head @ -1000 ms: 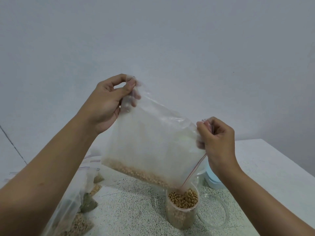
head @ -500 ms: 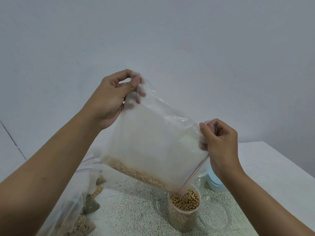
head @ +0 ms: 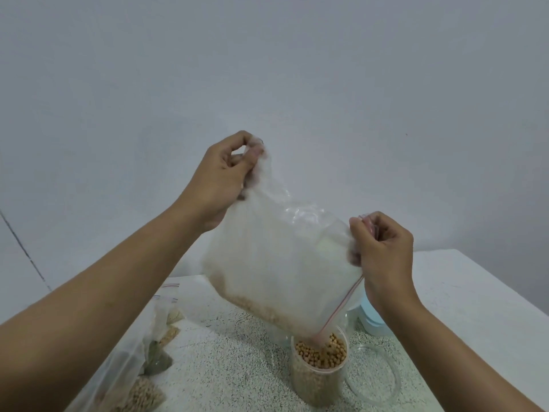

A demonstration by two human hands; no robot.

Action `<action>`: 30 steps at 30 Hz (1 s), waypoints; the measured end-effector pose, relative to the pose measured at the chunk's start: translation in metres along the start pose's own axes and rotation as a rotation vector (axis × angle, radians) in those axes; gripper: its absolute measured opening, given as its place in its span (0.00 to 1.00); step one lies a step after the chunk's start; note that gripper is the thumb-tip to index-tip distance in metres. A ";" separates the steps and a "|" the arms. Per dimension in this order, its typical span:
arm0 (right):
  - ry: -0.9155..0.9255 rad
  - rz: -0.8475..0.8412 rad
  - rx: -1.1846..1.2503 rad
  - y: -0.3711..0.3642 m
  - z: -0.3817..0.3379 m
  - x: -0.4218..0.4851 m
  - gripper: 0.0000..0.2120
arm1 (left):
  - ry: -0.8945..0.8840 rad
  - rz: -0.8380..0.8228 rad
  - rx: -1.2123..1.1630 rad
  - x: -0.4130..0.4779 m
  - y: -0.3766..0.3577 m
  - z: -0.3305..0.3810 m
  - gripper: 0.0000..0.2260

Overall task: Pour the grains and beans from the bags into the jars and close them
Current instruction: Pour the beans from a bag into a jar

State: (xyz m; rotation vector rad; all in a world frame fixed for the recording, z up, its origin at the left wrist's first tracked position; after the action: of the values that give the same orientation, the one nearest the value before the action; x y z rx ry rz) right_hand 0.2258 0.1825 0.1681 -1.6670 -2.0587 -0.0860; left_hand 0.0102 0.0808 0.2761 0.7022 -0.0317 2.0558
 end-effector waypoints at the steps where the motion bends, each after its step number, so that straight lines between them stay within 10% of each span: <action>1: -0.001 0.006 0.000 0.001 0.000 -0.001 0.22 | -0.004 0.004 -0.005 0.000 0.001 0.002 0.08; 30: 0.021 0.027 -0.017 0.010 -0.006 0.006 0.22 | -0.154 -0.027 0.067 0.000 0.002 0.022 0.08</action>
State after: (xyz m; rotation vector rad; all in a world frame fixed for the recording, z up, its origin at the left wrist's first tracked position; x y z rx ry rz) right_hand 0.2360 0.1884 0.1729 -1.6964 -2.0247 -0.1126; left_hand 0.0189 0.0738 0.2946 0.8972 -0.0418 1.9809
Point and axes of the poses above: each hand's wrist, its own x-axis towards the middle knuckle, its own y-axis out of the back of the hand, z = x × y, the point moved 7 cm from there along x, towards the middle knuckle, and after that the axes turned 1 degree about x, right-handed, at the moved point
